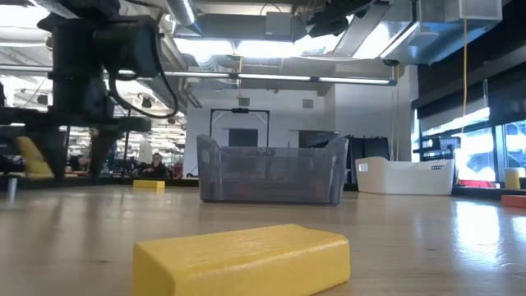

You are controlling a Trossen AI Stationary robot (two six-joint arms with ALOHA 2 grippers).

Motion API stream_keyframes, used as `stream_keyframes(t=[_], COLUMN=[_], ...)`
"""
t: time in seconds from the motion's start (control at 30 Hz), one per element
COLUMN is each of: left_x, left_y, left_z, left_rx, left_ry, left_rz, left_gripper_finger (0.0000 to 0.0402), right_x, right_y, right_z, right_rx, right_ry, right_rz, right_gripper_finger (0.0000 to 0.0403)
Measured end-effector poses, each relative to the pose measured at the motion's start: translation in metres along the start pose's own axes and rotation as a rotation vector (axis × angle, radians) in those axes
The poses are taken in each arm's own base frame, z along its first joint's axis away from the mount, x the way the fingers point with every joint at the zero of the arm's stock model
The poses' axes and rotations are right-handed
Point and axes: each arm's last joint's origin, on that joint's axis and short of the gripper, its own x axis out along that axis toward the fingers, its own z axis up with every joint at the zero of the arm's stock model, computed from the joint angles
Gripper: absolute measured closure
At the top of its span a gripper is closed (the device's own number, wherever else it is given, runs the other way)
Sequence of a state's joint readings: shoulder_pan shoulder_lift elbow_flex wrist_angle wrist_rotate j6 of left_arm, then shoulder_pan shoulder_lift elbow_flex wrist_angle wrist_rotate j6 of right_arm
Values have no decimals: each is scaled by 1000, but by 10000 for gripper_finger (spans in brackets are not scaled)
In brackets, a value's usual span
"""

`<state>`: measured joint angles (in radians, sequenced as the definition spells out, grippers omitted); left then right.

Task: Sort & place blocks by color
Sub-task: Put the middle left yellow block into the black bin

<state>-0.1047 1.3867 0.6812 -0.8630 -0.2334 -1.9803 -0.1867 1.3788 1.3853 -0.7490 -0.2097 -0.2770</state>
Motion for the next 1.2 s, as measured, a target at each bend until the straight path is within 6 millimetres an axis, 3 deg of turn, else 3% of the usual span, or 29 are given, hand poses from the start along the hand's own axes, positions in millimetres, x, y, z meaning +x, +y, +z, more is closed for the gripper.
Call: stream_keyframes(t=[0.17, 0.3, 0.6, 0.83, 1.2], left_x=[-19, -44, -68, -60, -39], left_y=[-11, -16, -30, -23, -25], left_z=[4, 16, 24, -1, -28], left_rx=[26, 106, 353, 626, 723], left_ry=[-89, -143, 27, 127, 110], left_rz=[-37, 50, 72, 129, 218], left_gripper_finger=[219, 219, 219, 219, 219], right_x=[0, 0, 0, 0, 0], right_y=[0, 0, 0, 0, 0], right_z=[0, 0, 0, 0, 0], right_rx=[-1, -2, -2, -2, -1], right_ry=[-3, -4, -4, -4, -4], right_rz=[-1, -1, -1, -1, -1], right_gripper_finger=[173, 173, 173, 173, 173])
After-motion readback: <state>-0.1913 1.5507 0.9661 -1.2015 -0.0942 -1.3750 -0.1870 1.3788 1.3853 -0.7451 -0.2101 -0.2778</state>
